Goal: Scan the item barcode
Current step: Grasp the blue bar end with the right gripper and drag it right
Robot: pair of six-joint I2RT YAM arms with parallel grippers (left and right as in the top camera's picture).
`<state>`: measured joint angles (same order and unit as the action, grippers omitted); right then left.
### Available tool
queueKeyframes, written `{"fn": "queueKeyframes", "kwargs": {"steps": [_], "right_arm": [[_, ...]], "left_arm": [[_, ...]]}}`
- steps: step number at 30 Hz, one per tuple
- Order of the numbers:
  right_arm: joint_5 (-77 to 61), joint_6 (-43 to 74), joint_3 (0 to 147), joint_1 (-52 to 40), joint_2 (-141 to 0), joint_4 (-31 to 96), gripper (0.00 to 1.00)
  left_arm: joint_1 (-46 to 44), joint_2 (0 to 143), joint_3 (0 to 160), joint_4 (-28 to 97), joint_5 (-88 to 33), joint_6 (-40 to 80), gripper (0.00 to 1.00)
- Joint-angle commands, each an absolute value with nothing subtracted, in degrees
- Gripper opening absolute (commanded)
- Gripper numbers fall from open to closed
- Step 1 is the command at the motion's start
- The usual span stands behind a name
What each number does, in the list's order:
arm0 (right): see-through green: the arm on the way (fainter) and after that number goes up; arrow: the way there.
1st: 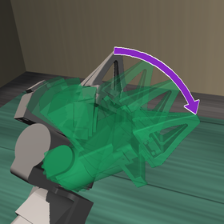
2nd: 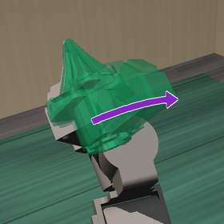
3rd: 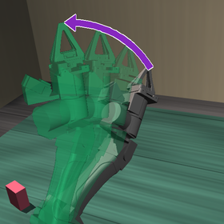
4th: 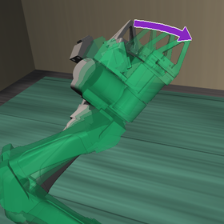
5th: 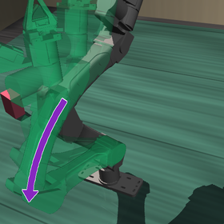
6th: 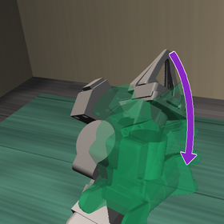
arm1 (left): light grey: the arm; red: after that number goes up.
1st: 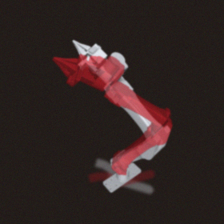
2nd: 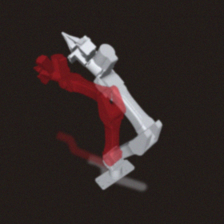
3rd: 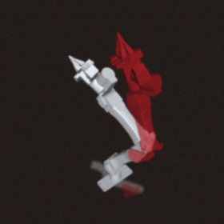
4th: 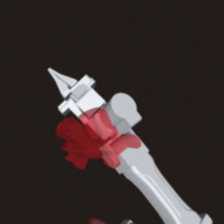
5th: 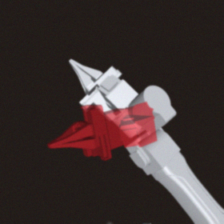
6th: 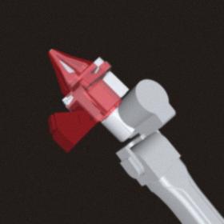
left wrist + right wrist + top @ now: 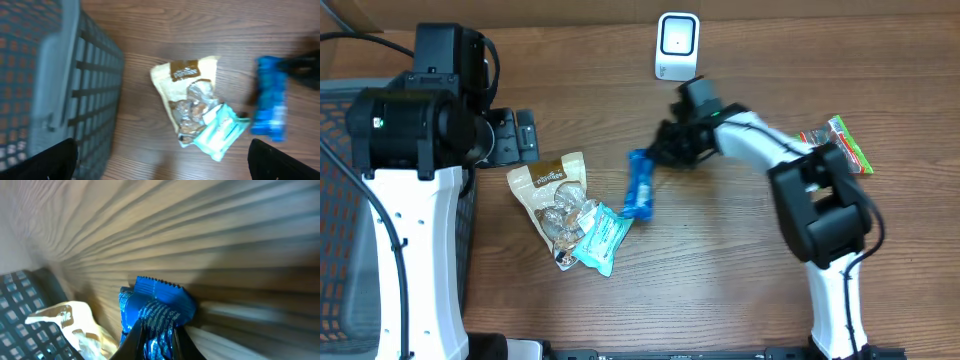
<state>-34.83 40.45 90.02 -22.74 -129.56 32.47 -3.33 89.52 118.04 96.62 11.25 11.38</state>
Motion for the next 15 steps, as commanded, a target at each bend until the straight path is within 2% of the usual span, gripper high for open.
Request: {"fn": "queueKeyframes", "kwargs": {"steps": [1,7,12,15], "right_arm": [[-27.44,32.1,88.68,-16.45,-128.11,38.54,0.04],[1.48,26.94,88.68,-13.21,-123.04,51.79,0.04],[2.31,26.94,88.4,-13.85,-123.11,51.27,0.04],[2.31,26.96,88.4,-13.85,-123.11,50.39,0.04]], "left_arm": [[-2.92,89.62,118.76,96.79,13.98,7.46,1.0],[-2.96,89.69,118.32,96.82,12.95,6.26,1.0],[-1.98,89.71,115.04,96.07,24.01,2.59,1.0],[1.06,89.71,112.64,94.32,24.47,3.2,1.0]]}}
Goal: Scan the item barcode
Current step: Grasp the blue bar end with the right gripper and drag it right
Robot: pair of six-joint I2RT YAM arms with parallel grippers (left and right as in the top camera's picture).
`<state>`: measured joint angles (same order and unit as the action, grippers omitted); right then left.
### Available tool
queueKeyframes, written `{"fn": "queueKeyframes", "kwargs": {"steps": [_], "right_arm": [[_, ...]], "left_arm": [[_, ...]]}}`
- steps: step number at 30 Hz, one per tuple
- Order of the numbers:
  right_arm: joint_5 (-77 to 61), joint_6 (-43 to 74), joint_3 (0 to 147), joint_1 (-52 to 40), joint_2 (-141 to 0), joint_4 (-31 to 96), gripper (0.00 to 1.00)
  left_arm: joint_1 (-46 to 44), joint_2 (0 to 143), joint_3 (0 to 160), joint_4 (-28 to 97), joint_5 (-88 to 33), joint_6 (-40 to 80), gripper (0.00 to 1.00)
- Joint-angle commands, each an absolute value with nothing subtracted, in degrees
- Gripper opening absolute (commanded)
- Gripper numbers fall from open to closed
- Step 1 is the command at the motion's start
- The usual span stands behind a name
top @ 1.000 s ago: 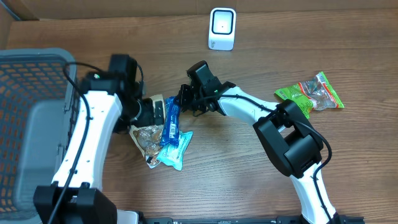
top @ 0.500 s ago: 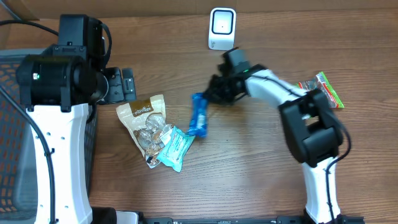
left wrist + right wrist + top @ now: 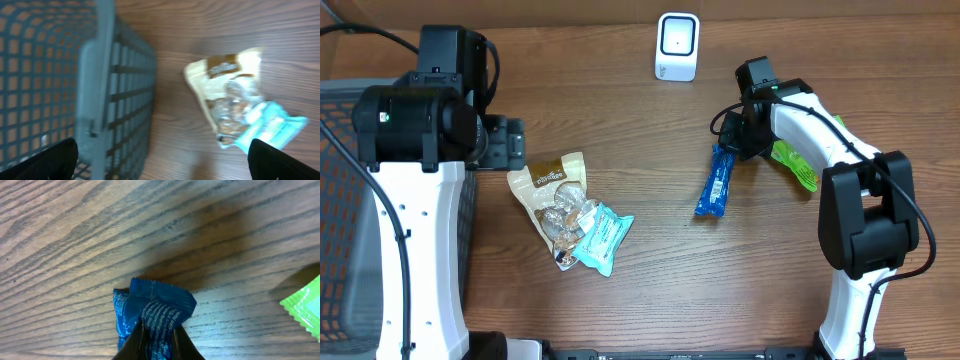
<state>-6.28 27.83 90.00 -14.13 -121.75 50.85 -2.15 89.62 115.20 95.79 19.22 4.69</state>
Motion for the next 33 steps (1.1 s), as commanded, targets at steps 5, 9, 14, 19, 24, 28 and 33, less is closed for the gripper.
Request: {"fn": "queueKeyframes", "kwargs": {"steps": [5,9,14,19,24,28,33], "right_arm": [[2.76,26.92,88.4,-13.8,-123.11,50.06,0.04],[2.96,26.52,88.4,-13.8,-123.11,50.09,0.04],[2.94,26.52,88.4,-13.8,-123.11,50.02,0.04],[2.94,26.52,88.4,-13.8,-123.11,50.24,0.04],[4.71,26.52,88.4,-13.78,-123.11,50.3,0.04],[8.47,26.5,88.4,-13.82,-123.11,49.32,0.04],[9.78,26.5,88.53,-14.59,-122.98,47.79,0.04]], "left_arm": [[11.88,89.71,110.56,88.79,15.22,2.2,1.0],[17.17,89.69,110.63,87.72,9.1,1.26,0.99],[18.02,89.6,113.38,89.43,3.79,1.19,1.0],[18.48,88.42,117.38,89.84,-3.44,-1.23,0.99],[20.34,86.54,117.43,88.44,-5.67,4.45,1.0],[20.18,86.7,117.38,88.47,-9.1,8.36,1.0],[20.21,86.78,117.38,88.44,-8.82,8.6,1.0]]}}
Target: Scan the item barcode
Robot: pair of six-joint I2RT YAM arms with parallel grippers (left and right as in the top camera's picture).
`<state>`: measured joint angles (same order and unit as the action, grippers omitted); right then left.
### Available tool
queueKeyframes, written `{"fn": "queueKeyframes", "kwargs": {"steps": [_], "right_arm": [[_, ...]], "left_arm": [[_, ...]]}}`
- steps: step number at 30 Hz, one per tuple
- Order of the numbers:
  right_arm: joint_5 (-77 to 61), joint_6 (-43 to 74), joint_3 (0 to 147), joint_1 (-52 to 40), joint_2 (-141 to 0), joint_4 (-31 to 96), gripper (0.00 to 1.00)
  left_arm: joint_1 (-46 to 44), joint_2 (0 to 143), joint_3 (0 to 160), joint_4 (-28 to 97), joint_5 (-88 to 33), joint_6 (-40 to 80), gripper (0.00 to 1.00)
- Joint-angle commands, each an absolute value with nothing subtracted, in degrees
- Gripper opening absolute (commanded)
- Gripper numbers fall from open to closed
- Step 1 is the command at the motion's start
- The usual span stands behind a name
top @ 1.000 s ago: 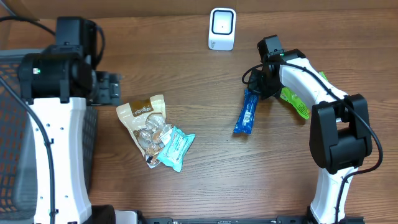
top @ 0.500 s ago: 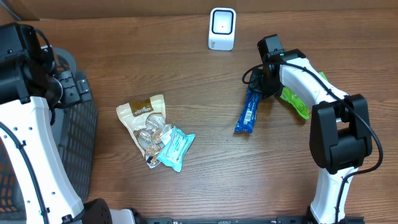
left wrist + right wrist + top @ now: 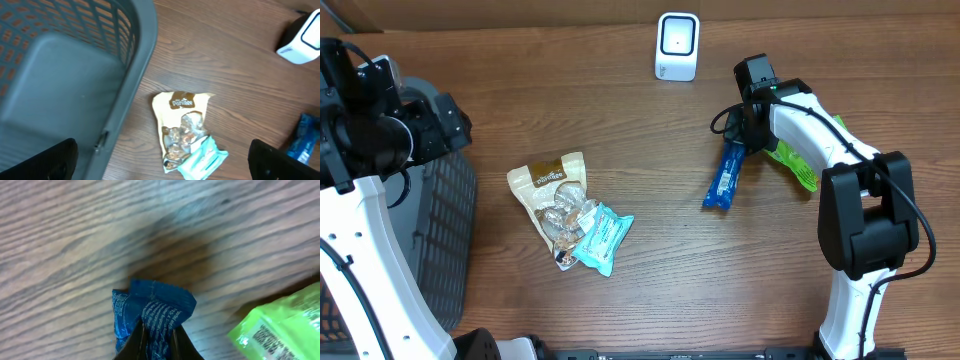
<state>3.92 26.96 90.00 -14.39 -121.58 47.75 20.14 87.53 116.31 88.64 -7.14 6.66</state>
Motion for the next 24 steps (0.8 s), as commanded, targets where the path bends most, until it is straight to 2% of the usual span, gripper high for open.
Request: {"fn": "queueKeyframes", "kwargs": {"steps": [1,4,6,9,11,12,13,14,15,16,19,24], "right_arm": [[6.72,26.52,88.53,-14.87,-122.87,47.88,0.04],[-5.98,27.83,88.53,-15.25,-122.78,47.86,0.04],[-13.15,33.06,88.47,-15.4,-122.8,47.77,0.04],[-15.49,40.12,88.44,-16.16,-122.8,45.8,0.04],[-14.81,40.07,88.47,-16.69,-122.8,42.89,0.04],[-14.7,39.46,88.49,-16.78,-122.8,41.93,0.15],[-14.85,37.6,88.77,-16.78,-122.78,41.23,0.35],[-15.16,35.81,89.23,-16.78,-122.72,41.28,0.48],[-15.75,33.52,89.78,-16.75,-122.72,41.43,0.52],[-17.93,25.3,91.26,-16.36,-122.56,41.67,0.69],[-19.66,12.32,94.17,-15.7,-122.56,41.98,0.8],[-19.59,-9.3,96.84,-16.29,-122.56,42.74,0.83]], "left_arm": [[20.21,86.78,117.38,88.44,-8.82,8.6,1.0],[20.21,86.78,117.38,88.44,-8.82,8.6,1.0],[20.21,86.78,117.38,88.44,-8.82,8.6,0.99],[20.23,86.78,117.38,88.44,-8.82,8.6,1.0],[20.21,86.78,117.38,88.44,-8.82,8.6,1.0],[20.21,86.78,117.38,88.44,-8.82,8.6,0.99],[20.21,86.78,117.38,88.44,-8.82,8.6,0.99],[20.23,86.78,117.38,88.44,-8.82,8.6,0.99],[20.21,86.78,117.38,88.44,-8.82,8.6,0.99],[20.23,86.8,117.38,88.44,-8.82,8.6,1.0],[20.23,86.78,117.38,88.44,-8.82,8.6,1.0],[20.23,86.8,117.38,88.44,-8.82,8.6,1.0]]}}
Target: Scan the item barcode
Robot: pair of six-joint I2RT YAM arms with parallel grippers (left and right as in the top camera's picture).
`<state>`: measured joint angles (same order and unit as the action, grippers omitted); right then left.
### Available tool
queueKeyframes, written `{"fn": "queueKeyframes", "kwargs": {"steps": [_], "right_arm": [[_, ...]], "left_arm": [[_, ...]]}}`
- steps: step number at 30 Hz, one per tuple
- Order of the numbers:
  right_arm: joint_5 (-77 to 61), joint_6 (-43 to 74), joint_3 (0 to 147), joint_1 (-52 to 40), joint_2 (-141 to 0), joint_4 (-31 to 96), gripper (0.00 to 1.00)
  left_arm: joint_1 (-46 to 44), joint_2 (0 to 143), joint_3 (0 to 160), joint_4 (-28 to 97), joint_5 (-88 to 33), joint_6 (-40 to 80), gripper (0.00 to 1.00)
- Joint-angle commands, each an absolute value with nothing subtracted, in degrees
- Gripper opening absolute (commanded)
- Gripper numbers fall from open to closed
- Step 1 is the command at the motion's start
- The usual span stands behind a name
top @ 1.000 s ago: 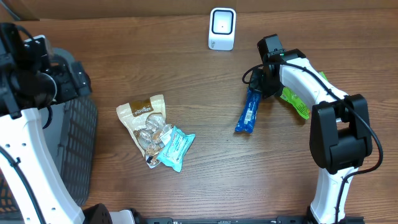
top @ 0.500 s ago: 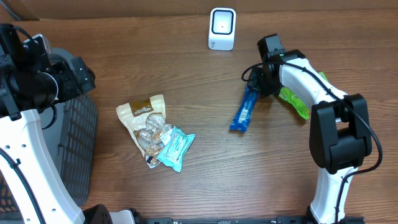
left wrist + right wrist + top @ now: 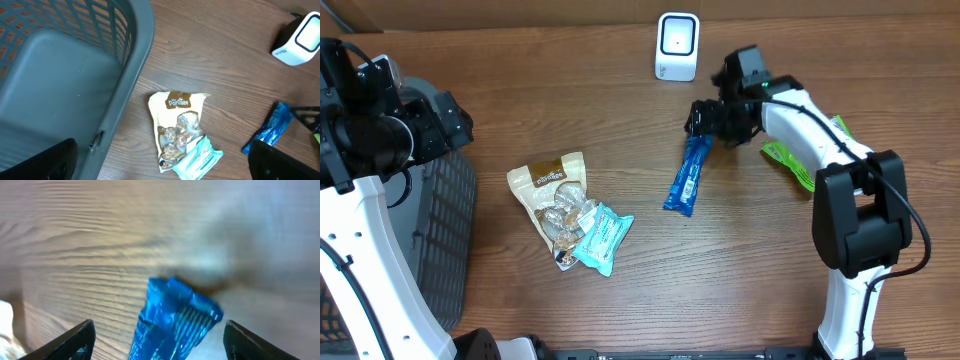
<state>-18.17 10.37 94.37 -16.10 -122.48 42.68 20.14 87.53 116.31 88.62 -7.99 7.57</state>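
A blue wrapped packet (image 3: 684, 176) lies slantwise on the wooden table, below the white scanner (image 3: 677, 45). My right gripper (image 3: 714, 120) is at the packet's upper end. In the right wrist view my right gripper (image 3: 160, 340) is open, its fingers wide on either side of the blue packet (image 3: 172, 322) without clamping it. My left gripper (image 3: 162, 162) is open and holds nothing. It hangs high over the basket's rim, far left of the packet (image 3: 267, 131).
A grey plastic basket (image 3: 445, 235) fills the left edge. A beige snack bag (image 3: 550, 190) and a teal wipes pack (image 3: 601, 238) lie together left of centre. A green packet (image 3: 788, 162) rests under the right arm.
My right gripper was shut on the blue packet beside the green packet. It is now open and further left, with the packet lying below the scanner. The left arm has not moved.
My right gripper first held the blue packet mid-table near the snack pile. It then held it at the right, by the green packet, while my left arm moved back over the basket. Now the packet is released under the scanner.
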Motion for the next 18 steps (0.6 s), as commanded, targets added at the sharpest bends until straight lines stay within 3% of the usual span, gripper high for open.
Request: {"fn": "queueKeyframes", "kwargs": {"steps": [1,9,14,18], "right_arm": [[-19.59,-12.1,96.84,-16.71,-122.56,42.78,0.83],[-13.34,-27.94,96.82,-22.22,-122.74,42.96,0.85],[-11.9,-33.58,96.77,-23.9,-123.57,42.48,0.75],[-7.09,-34.72,96.01,-23.27,-123.63,42.68,0.73]], "left_arm": [[20.23,86.8,117.38,88.44,-8.82,8.6,1.0],[20.23,86.8,117.38,88.44,-8.82,8.6,0.99],[20.23,86.8,117.38,88.44,-8.82,8.6,1.0],[20.21,86.8,117.38,88.44,-8.82,8.6,0.99]]}}
